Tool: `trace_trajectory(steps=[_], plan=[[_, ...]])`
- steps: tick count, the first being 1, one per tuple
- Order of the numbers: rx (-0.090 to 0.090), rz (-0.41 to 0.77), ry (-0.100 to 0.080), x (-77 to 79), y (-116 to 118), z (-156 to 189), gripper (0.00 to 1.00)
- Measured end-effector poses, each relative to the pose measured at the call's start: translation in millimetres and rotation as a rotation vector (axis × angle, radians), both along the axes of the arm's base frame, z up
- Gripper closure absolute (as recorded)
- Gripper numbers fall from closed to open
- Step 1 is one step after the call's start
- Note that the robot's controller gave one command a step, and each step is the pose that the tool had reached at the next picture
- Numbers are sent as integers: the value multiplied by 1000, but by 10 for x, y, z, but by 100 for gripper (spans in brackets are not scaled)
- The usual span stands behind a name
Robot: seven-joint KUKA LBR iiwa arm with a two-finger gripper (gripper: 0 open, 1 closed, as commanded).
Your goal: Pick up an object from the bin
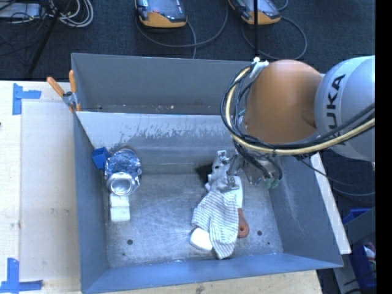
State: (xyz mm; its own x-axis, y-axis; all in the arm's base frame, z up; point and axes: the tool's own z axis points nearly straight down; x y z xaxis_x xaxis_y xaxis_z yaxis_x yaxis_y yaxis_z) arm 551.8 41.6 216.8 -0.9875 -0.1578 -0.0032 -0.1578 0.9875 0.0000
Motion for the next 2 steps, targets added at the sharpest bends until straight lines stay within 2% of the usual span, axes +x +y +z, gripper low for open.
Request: trace_trajectory(steps=[1, 2], plan=[[0, -9, 3, 130, 263, -413, 100], [0, 236, 6, -156, 355, -617, 0]])
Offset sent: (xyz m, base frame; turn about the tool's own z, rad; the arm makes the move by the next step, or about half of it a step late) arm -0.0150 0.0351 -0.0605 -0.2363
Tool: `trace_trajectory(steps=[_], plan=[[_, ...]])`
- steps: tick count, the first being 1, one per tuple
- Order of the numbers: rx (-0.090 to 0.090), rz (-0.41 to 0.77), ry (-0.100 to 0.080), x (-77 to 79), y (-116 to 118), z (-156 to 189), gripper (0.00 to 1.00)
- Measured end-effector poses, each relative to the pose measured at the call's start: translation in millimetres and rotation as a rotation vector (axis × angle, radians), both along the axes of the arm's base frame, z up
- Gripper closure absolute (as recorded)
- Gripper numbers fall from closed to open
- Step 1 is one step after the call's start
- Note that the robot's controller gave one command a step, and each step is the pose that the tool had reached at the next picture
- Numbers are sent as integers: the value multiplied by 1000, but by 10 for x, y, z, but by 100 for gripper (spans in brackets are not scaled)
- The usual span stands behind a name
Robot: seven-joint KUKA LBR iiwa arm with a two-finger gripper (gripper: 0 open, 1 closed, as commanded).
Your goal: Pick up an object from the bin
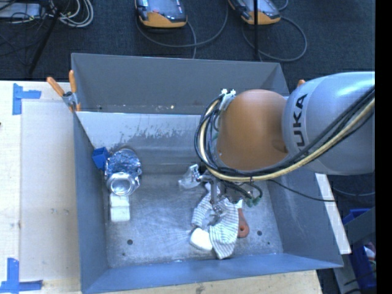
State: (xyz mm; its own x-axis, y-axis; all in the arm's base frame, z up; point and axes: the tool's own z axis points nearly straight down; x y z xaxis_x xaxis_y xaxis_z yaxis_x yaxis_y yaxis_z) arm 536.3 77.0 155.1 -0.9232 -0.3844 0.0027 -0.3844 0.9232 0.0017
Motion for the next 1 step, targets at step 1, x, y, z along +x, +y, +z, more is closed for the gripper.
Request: trace_trajectory(steps=[1], plan=[[0, 0, -1, 3, -1, 2, 0]])
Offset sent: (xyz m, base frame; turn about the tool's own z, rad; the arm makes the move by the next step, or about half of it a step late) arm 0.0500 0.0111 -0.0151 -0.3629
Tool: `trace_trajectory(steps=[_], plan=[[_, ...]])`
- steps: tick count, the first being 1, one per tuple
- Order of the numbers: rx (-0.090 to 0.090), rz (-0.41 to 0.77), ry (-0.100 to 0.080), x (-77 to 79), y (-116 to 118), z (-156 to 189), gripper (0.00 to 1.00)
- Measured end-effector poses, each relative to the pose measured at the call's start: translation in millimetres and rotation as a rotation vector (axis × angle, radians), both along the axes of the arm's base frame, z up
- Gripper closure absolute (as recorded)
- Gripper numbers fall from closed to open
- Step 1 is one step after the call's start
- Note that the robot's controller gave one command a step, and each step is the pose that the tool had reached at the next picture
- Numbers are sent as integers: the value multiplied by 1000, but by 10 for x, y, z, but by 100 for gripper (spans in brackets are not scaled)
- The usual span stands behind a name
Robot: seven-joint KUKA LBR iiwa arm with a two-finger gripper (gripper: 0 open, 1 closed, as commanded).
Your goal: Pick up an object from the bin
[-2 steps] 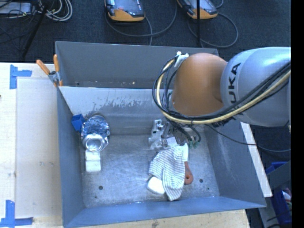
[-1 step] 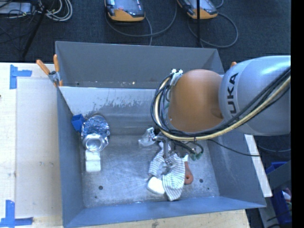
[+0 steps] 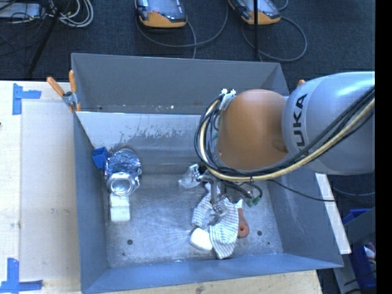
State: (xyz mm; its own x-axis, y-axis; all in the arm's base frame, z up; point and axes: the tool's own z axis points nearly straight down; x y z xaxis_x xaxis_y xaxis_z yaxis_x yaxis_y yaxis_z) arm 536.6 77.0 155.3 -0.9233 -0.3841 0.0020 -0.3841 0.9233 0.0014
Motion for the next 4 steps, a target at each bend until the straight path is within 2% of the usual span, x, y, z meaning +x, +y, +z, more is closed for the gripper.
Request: trace_trajectory(steps=[1, 2, 3, 4], plan=[[0, 115, -2, 151, 41, -37, 0], [2, 363, -9, 70, -253, -440, 0], [-2, 422, 27, 134, -563, -796, 100], [-2, 421, 26, 134, -564, -796, 100]])
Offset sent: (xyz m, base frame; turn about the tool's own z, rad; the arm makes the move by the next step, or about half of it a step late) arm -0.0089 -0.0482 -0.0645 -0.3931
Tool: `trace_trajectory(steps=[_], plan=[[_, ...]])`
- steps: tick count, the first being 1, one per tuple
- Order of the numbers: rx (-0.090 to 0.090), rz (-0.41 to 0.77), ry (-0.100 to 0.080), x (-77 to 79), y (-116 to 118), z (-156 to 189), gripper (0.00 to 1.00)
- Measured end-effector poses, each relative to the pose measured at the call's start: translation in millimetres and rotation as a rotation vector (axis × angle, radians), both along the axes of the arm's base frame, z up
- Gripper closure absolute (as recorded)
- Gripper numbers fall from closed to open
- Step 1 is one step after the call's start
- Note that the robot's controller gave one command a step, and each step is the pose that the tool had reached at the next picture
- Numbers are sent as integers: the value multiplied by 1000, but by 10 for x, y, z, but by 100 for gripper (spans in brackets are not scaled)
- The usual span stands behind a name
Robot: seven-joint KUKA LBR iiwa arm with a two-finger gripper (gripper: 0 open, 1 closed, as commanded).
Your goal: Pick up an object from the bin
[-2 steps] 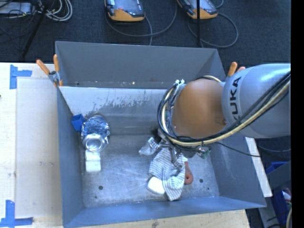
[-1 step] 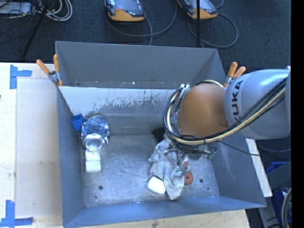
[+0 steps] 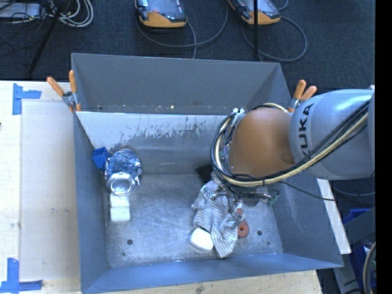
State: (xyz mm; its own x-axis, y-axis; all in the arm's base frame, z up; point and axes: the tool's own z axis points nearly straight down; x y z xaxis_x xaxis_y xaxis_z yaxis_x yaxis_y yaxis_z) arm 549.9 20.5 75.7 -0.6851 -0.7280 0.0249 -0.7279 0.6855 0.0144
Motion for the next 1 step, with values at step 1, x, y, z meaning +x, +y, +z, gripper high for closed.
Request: trace_trajectory(steps=[1], plan=[[0, 1, 0, -2, 0, 3, 100]])
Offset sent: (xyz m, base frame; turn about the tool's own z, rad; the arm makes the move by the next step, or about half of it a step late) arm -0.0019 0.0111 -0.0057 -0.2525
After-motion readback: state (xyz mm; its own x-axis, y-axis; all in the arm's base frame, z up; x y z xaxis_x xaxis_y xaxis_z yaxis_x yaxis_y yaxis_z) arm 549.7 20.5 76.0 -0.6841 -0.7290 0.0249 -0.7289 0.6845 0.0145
